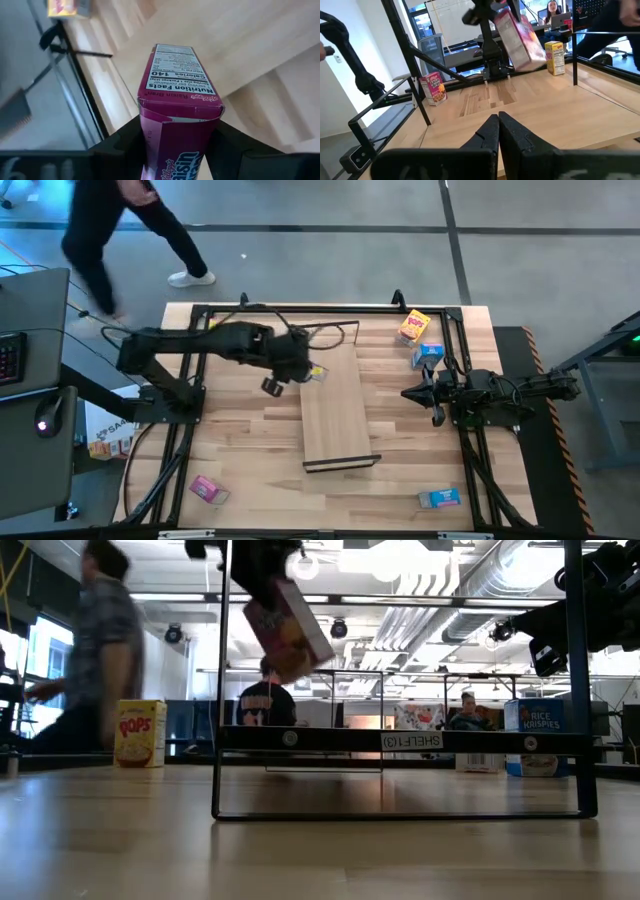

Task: Stack cereal on shelf
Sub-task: Put the top purple cereal box on the shelf

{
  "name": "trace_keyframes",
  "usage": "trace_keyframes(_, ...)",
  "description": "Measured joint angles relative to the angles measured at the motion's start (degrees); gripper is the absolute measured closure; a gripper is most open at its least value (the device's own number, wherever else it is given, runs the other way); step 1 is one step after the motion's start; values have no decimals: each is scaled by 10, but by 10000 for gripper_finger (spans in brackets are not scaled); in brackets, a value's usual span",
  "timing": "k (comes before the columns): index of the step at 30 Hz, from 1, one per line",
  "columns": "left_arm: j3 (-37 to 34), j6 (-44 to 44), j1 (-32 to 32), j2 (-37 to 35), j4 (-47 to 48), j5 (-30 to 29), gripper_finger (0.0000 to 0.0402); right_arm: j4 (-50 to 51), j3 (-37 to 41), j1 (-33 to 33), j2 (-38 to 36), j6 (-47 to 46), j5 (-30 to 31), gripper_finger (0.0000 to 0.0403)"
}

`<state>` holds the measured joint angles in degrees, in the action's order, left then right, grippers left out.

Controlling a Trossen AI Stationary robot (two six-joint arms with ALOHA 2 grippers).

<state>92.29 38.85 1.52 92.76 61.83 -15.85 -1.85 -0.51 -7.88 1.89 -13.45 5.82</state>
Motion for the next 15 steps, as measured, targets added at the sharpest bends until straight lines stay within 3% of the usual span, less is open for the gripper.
trace_keyframes(9, 0, 68, 4, 95, 8, -16, 245, 0, 0, 0, 0, 0, 0, 402)
trace_keyframes(15, 0, 67, 4, 122, 10, -31, 245, 0, 0, 0, 0, 0, 0, 402)
